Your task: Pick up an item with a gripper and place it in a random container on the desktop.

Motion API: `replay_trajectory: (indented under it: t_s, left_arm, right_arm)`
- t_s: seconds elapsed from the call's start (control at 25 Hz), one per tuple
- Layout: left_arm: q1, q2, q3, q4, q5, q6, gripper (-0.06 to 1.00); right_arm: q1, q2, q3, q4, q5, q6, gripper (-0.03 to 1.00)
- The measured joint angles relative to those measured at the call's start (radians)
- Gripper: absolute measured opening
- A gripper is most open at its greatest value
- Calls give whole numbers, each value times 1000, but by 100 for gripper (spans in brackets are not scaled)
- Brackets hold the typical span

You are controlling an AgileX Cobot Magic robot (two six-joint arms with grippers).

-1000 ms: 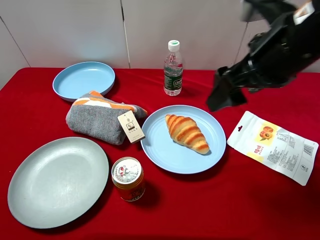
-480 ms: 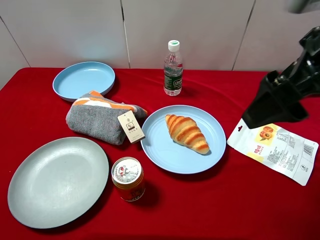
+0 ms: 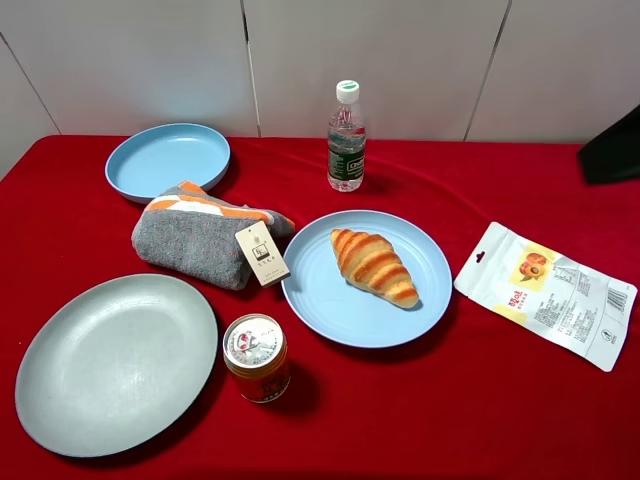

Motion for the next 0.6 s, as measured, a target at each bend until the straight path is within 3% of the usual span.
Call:
replay_trajectory:
  t_s: [0.32, 0.6]
  left_arm:
    - [0, 0, 0, 0, 0, 0, 97]
    - [0, 0, 0, 0, 0, 0, 97]
  right_arm:
    - [-370, -237, 0, 0, 1, -4, 69]
    - [-538, -430, 0, -45, 2, -4, 69]
